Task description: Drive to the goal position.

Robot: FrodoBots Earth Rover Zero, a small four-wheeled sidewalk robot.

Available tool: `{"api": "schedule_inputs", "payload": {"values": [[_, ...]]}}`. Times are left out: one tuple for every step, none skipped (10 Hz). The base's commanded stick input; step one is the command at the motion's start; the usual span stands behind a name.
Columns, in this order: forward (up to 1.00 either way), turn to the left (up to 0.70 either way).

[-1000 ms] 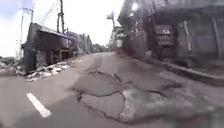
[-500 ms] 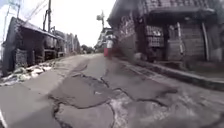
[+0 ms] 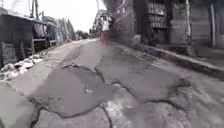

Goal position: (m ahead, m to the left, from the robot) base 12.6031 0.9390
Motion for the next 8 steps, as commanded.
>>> {"api": "schedule_inputs", "payload": {"values": [[0.70,0.00],[0.70,0.16],[0.70,0.27],[0.70,0.27],[0.70,0.27],[0.70,0.00],[0.70,0.00],[0.70,0.00]]}}
